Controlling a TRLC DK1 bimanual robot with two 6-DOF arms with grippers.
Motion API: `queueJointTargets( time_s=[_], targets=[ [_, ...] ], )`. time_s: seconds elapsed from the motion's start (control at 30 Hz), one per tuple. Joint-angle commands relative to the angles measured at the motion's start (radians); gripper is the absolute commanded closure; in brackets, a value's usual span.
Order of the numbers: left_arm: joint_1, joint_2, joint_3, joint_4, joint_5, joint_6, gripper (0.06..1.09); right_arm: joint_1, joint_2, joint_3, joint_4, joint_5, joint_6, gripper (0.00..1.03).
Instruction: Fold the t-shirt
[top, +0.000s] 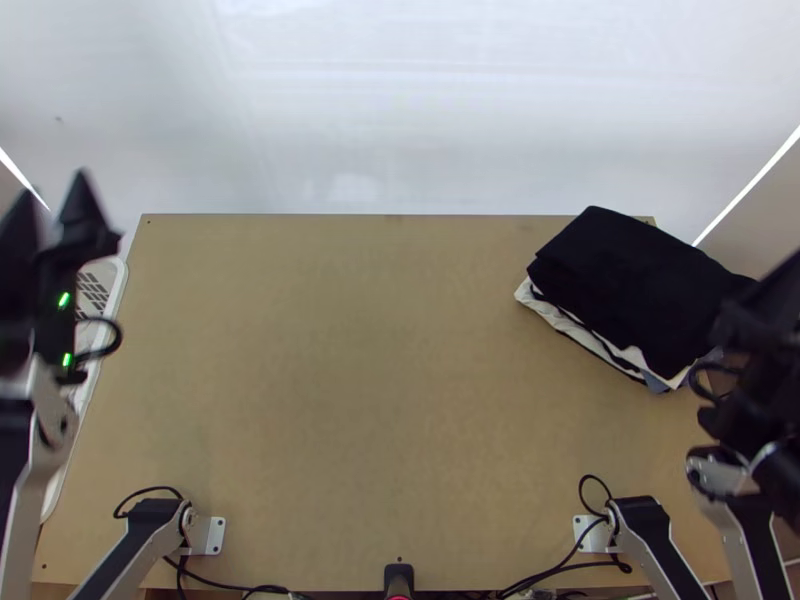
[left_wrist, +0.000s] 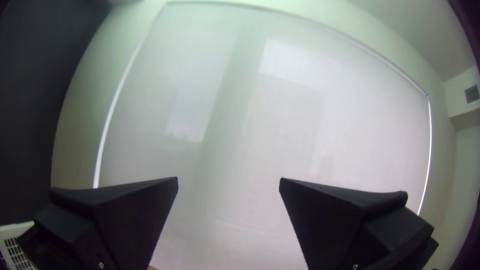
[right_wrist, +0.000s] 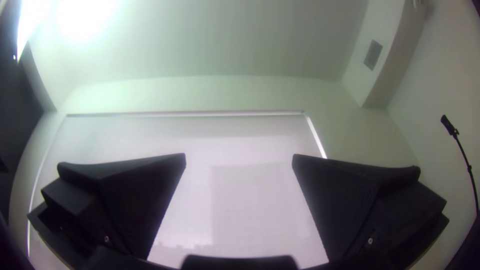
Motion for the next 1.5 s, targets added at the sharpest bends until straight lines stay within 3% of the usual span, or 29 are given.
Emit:
queueJointTargets(
  time_s=[0.0, 0.1, 0.33, 0.37, 0.5, 0.67, 0.73, 0.9, 1.07, 1.23, 1.47],
  targets=[
    [0.082, -0.308, -0.265, 0.21, -0.049, 0.164, 0.1, 0.046, -0.205, -0.102, 0.004, -0.159, 0.005, 0.04],
    [0.093, -0.394, -0.377, 0.285, -0.047, 0.217, 0.1, 0.075, -0.274, -0.211, 0.004, -0.188, -0.004, 0.04],
    [0.085, -0.628, -0.721, 0.288, -0.015, 0.271, 0.1, 0.075, -0.587, -0.684, -0.002, -0.243, -0.02, 0.04],
    [0.082, -0.679, -0.778, 0.288, -0.003, 0.273, 0.1, 0.078, -0.639, -0.698, -0.083, -0.255, 0.0, 0.04],
    [0.062, -0.854, -0.954, 0.266, 0.035, 0.277, 0.1, 0.09, -0.627, -0.698, -0.211, -0.231, 0.034, 0.04],
    [0.053, -0.852, -1.052, 0.271, 0.02, 0.262, 0.1, 0.075, -0.633, -0.698, -0.467, -0.225, 0.046, 0.04],
    [0.051, -0.852, -1.091, 0.271, 0.02, 0.256, 0.1, 0.054, -0.631, -0.698, -0.519, -0.219, 0.098, 0.04],
    [0.039, -0.852, -1.105, 0.138, 0.025, 0.233, 0.1, 0.032, -0.627, -0.699, -0.655, -0.211, 0.117, 0.04],
    [0.031, -0.852, -1.105, 0.012, 0.043, 0.291, 0.1, -0.005, -0.633, -0.698, -0.821, -0.209, 0.117, 0.04],
    [0.031, -0.851, -1.1, -0.077, 0.078, 0.28, 0.1, -0.051, -0.634, -0.698, -0.912, -0.209, 0.111, 0.04],
    [0.034, -0.849, -1.098, -0.086, 0.108, 0.28, 0.1, -0.052, -0.634, -0.693, -0.965, -0.205, 0.112, 0.04]
  ],
)
